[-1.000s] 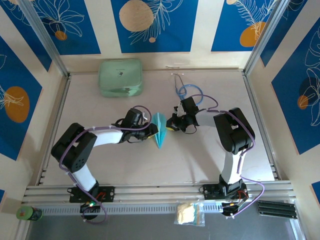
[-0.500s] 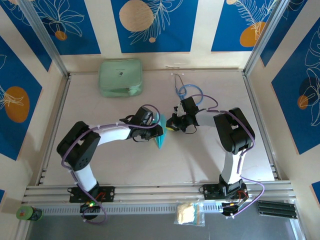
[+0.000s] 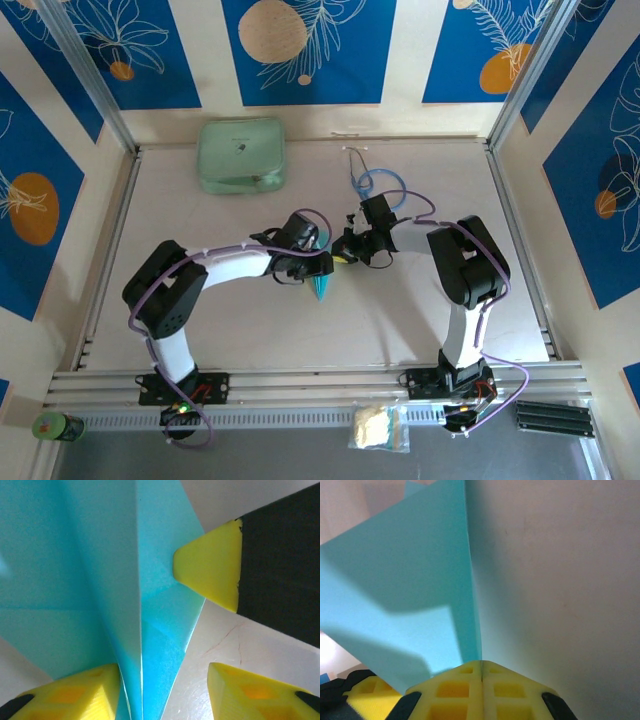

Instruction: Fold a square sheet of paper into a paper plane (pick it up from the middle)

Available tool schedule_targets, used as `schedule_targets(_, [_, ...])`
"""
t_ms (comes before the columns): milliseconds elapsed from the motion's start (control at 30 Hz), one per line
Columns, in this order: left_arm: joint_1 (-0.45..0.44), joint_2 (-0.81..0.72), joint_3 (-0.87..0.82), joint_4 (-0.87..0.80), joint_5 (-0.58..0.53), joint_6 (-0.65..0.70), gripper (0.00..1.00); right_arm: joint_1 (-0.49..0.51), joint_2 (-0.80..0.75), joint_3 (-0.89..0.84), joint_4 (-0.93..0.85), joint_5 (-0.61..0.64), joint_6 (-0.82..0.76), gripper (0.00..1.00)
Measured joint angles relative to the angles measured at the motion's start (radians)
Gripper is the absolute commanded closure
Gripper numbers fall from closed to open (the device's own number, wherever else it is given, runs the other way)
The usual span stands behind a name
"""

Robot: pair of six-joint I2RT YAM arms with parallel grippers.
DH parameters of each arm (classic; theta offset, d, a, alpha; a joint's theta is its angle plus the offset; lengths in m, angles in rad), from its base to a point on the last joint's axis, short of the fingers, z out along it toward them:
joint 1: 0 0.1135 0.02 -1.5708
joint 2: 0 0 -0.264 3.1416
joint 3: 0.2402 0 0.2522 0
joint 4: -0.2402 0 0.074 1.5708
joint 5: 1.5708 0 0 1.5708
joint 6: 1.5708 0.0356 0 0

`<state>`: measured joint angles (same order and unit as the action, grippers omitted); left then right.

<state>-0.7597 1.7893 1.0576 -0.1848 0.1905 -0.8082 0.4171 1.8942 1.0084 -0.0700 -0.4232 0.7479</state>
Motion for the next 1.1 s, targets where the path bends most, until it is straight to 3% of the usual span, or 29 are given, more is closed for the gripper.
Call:
schedule_targets(233, [-0.008,0.045,0.043,-0.057,-0.022,0.020,0.49,0.005,-0.013,0.018,-0.009,-0.004,0.004,0.98])
schedule_targets(467, [-0.021,0.053,0.064,-0.089,-0.051,0.033,0.56,0.006,-0.017,0.021,-0.023,-0.003,0.004,0.98])
schedule_targets(867, [-0.021,0.020,0.064,-0.093,-0.082,0.033,0.43,0.006,-0.017,0.024,-0.033,-0.003,0.003,0.98])
schedule_targets(1100, [-0.021,0.005,0.063,-0.094,-0.096,0.033,0.45,0.006,-0.017,0.032,-0.043,-0.003,0.003,0.98])
